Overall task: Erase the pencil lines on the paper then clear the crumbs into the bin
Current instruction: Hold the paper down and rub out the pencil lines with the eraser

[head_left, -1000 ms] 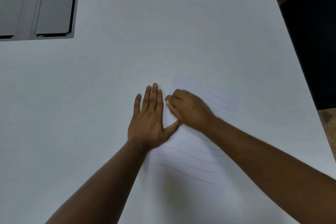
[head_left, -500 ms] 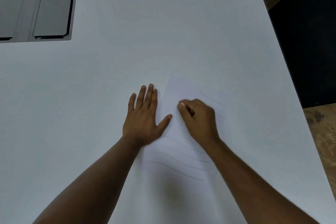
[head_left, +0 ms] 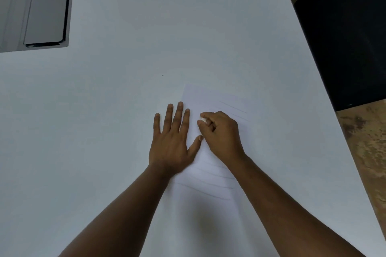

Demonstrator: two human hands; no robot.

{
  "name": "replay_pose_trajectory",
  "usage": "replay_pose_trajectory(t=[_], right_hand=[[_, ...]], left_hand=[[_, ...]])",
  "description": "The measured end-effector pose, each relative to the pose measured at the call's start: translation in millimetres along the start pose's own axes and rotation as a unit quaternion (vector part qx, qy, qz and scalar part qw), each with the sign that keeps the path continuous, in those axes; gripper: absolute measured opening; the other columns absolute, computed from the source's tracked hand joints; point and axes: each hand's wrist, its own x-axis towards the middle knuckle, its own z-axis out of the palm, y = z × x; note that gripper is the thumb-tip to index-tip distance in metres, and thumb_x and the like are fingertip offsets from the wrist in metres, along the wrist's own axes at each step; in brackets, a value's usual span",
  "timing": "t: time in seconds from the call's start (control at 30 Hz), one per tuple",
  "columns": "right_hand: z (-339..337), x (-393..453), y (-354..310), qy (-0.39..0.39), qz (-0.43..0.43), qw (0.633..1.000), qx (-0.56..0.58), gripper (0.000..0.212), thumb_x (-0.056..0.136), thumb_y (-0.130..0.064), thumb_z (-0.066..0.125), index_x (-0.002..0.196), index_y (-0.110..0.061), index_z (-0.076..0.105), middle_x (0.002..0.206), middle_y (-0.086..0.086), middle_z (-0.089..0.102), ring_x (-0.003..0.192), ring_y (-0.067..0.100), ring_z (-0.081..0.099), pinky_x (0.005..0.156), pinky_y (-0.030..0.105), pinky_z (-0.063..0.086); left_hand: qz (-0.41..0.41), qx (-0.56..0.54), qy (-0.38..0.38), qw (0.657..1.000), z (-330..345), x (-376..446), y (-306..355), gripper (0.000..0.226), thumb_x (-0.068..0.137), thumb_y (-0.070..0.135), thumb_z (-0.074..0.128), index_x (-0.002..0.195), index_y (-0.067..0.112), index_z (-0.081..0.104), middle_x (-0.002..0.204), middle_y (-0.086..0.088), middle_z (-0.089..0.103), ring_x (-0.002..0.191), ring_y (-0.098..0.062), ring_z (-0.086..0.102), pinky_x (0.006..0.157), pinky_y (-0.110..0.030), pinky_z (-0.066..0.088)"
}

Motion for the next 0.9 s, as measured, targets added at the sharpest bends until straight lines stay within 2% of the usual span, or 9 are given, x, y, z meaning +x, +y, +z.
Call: replay_pose_trajectory(t=[0.2, 0.27, 0.33, 0.4, 0.53, 0.6, 0.67, 0.77, 0.9], right_hand=[[15.8, 7.2, 0.7, 0.01, -0.096, 0.99, -0.106, 0.016, 0.093, -0.013, 0.065, 0.105, -0.006, 0.072, 0.092, 0.006, 0.062, 0.074, 0.016, 0.062, 0.066, 0.027, 0.055], [17.3, 11.3, 6.1, -0.003, -0.137, 0.979, -0.15, 0.015, 0.096, -0.015, 0.059, 0.095, -0.006, 0.07, 0.086, 0.006, 0.058, 0.068, 0.017, 0.057, 0.06, 0.029, 0.053], [14.4, 24.2, 20.0, -0.008, -0.167, 0.967, -0.193, 0.025, 0.1, -0.018, 0.047, 0.09, -0.006, 0.066, 0.083, 0.008, 0.055, 0.069, 0.021, 0.054, 0.059, 0.033, 0.051], [4.4, 45.7, 36.1, 0.032, -0.157, 0.96, -0.229, 0.029, 0.101, -0.019, 0.04, 0.088, -0.006, 0.062, 0.084, 0.011, 0.054, 0.072, 0.028, 0.055, 0.063, 0.038, 0.052], [-21.0, 65.6, 44.0, 0.099, -0.109, 0.962, -0.231, 0.025, 0.097, -0.018, 0.049, 0.09, -0.002, 0.068, 0.082, 0.01, 0.056, 0.067, 0.024, 0.056, 0.057, 0.037, 0.053], [-19.0, 52.2, 35.0, 0.08, -0.115, 0.975, -0.173, 0.021, 0.095, -0.016, 0.055, 0.098, -0.002, 0.071, 0.085, 0.01, 0.06, 0.072, 0.025, 0.061, 0.064, 0.038, 0.056], [-10.4, 27.4, 25.2, 0.021, -0.15, 0.98, -0.131, 0.022, 0.095, -0.016, 0.059, 0.106, -0.003, 0.072, 0.09, 0.01, 0.063, 0.079, 0.025, 0.065, 0.071, 0.038, 0.057], [-1.0, 4.3, 18.7, -0.055, -0.209, 0.966, -0.145, 0.021, 0.096, -0.015, 0.06, 0.108, -0.002, 0.071, 0.09, 0.009, 0.062, 0.077, 0.024, 0.062, 0.068, 0.037, 0.055], [-11.1, 34.3, 30.6, -0.023, -0.246, 0.937, -0.247, 0.018, 0.095, -0.016, 0.055, 0.095, -0.004, 0.069, 0.083, 0.01, 0.06, 0.069, 0.03, 0.058, 0.063, 0.042, 0.048]], left_hand=[[0.006, 0.023, -0.012, 1.0, -1.1, 0.1, 0.7, 0.085, 0.1, 0.07, 0.017, 0.164, 0.015, 0.004, 0.172, -0.004, -0.005, 0.158, -0.028, -0.009, 0.126, -0.059, 0.003], [0.011, 0.027, -0.013, 0.999, -1.9, 0.0, 1.0, 0.084, 0.101, 0.069, 0.019, 0.164, 0.015, 0.007, 0.172, -0.003, -0.002, 0.158, -0.029, -0.007, 0.125, -0.06, 0.003], [0.01, 0.026, -0.013, 1.0, -3.4, -1.4, 2.2, 0.084, 0.101, 0.069, 0.019, 0.164, 0.014, 0.01, 0.172, -0.001, 0.0, 0.158, -0.029, -0.007, 0.125, -0.06, 0.003], [0.006, 0.023, -0.015, 1.0, -4.5, -0.9, 2.7, 0.084, 0.101, 0.069, 0.018, 0.164, 0.013, 0.01, 0.172, 0.0, -0.001, 0.158, -0.028, -0.009, 0.125, -0.059, 0.002], [0.004, 0.018, -0.019, 1.0, -5.4, 0.3, 1.7, 0.085, 0.101, 0.07, 0.017, 0.164, 0.014, 0.007, 0.172, 0.0, -0.005, 0.158, -0.027, -0.013, 0.125, -0.059, 0.001], [0.007, 0.012, -0.017, 1.0, -5.6, -0.4, 1.6, 0.085, 0.101, 0.07, 0.017, 0.164, 0.014, 0.008, 0.172, 0.0, -0.004, 0.158, -0.028, -0.012, 0.125, -0.06, 0.001], [0.012, 0.014, -0.013, 1.0, -6.0, -0.5, 1.2, 0.084, 0.1, 0.07, 0.014, 0.164, 0.016, 0.009, 0.173, -0.001, -0.002, 0.158, -0.029, -0.01, 0.125, -0.06, 0.001], [0.014, 0.02, -0.022, 0.999, -6.4, 0.3, 0.7, 0.085, 0.1, 0.071, 0.012, 0.164, 0.017, 0.009, 0.173, -0.001, -0.002, 0.158, -0.03, -0.009, 0.125, -0.06, 0.001], [0.01, 0.015, -0.018, 1.0, -6.7, -0.2, 2.1, 0.086, 0.1, 0.071, 0.016, 0.164, 0.014, 0.009, 0.173, -0.002, -0.002, 0.158, -0.029, -0.01, 0.125, -0.059, -0.001]])
